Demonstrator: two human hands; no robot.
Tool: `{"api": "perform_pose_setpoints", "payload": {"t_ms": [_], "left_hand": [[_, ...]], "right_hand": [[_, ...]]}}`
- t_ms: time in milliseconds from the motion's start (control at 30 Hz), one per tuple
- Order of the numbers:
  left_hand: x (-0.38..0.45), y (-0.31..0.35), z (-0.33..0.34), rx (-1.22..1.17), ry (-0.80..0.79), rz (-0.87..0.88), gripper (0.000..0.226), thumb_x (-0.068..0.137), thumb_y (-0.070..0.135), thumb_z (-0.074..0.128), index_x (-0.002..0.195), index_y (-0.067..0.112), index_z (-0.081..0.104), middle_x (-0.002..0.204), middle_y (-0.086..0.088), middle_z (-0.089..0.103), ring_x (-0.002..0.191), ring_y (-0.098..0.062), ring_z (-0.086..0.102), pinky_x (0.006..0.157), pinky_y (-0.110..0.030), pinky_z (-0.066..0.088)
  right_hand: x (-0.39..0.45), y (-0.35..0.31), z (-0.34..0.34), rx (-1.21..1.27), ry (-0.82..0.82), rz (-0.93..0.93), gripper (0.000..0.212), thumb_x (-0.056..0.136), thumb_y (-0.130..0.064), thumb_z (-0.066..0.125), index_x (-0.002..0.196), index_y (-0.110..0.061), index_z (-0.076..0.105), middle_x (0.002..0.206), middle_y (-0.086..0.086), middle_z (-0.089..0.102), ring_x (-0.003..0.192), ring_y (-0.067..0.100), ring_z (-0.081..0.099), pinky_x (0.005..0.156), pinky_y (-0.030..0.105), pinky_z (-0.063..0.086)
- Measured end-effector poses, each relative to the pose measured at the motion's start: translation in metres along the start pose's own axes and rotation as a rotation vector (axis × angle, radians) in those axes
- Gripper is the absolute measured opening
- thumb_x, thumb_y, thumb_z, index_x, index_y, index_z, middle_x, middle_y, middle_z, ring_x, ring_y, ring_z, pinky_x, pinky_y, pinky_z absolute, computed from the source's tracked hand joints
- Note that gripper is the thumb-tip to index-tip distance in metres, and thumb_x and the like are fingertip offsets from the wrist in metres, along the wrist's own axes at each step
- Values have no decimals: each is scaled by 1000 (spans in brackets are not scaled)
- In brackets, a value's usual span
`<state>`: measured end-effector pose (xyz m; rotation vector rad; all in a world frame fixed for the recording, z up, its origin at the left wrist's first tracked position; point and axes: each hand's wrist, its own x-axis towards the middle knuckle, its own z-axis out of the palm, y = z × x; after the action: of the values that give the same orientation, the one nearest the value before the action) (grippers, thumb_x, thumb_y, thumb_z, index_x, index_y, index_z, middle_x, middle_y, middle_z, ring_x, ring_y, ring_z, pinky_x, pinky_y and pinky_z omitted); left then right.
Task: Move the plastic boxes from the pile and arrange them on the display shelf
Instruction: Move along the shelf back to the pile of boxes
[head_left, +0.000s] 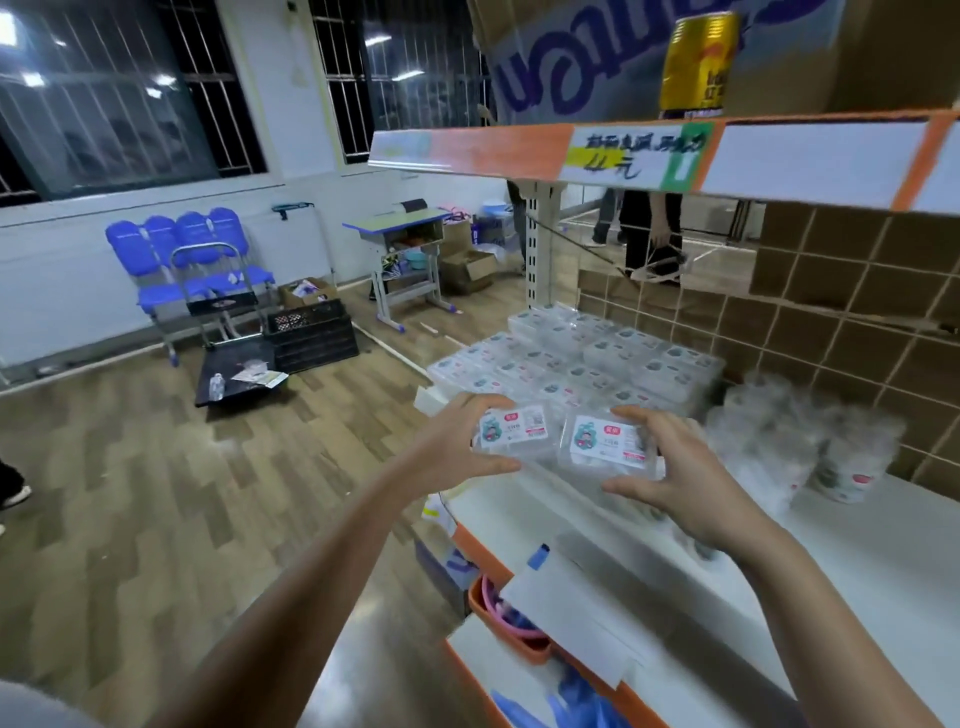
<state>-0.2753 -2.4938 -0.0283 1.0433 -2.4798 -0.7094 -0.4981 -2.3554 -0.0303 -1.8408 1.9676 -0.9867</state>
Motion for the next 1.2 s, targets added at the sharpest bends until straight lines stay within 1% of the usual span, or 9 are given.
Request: {"api": "perform_pose_setpoints", "payload": {"t_ms": [233,367,467,567,667,833,933,1067,1200], "left_hand": [[107,-51,-41,17,-51,41,71,78,40,74,138,29,39,136,6,40,119,-8,41,92,-19,33],[159,-74,-53,48,-75,83,69,79,38,74,138,27,41,134,4,43,122,-12,42,88,-14,29],[198,-96,-56,91,-92,150,69,78,36,76,137,22,44,135,-1,43,124,-14,39,87,-7,25],[237,-117,-56,237,-147,232,75,76,50,73,139,24,43,139,-2,42,129,-21,34,100,-20,24],[269,-136,-55,286,-236,265,74,77,53,70,140,29,40,141,-1,42,130,-22,33,105,-30,28],[301,-157,-54,302,-350,372,73,81,46,69,143,26,37,140,-2,40,129,-20,35,102,-25,27],[312,-166,-50,240,-416,412,75,80,40,73,143,20,38,137,-7,39,128,-22,37,103,-23,27],[323,-177,-42,60,-418,443,73,74,26,80,136,10,47,129,-9,42,122,-24,46,91,-1,30],[322,-182,-38,2,-354,501,69,73,27,81,134,15,49,136,-9,42,125,-25,45,103,-22,37]], "right_hand": [[100,7,9,1,67,103,74,75,-40,75,138,-31,38,133,-3,43,123,20,41,101,31,38],[139,6,16,-2,32,191,68,79,-38,72,136,-37,35,123,-12,34,117,11,37,71,5,40],[167,4,26,-37,111,221,68,79,-33,74,137,-30,38,131,-8,37,128,9,28,94,21,34],[190,5,42,-48,132,277,66,81,-29,73,138,-27,39,141,-3,36,135,14,24,105,25,24],[209,5,54,-48,122,343,66,83,-26,71,139,-26,36,142,0,33,136,16,24,107,28,24],[234,6,76,-45,142,467,65,83,-27,70,138,-26,36,146,-1,24,139,16,19,109,29,23],[243,10,91,-74,183,571,67,82,-33,70,138,-30,35,143,-5,22,135,15,24,108,35,31],[251,12,103,-111,225,666,71,83,-35,68,143,-30,30,143,-6,22,136,16,25,101,30,33],[254,9,108,-102,254,707,69,85,-34,67,143,-28,30,150,-7,21,139,15,22,104,30,30]]}}
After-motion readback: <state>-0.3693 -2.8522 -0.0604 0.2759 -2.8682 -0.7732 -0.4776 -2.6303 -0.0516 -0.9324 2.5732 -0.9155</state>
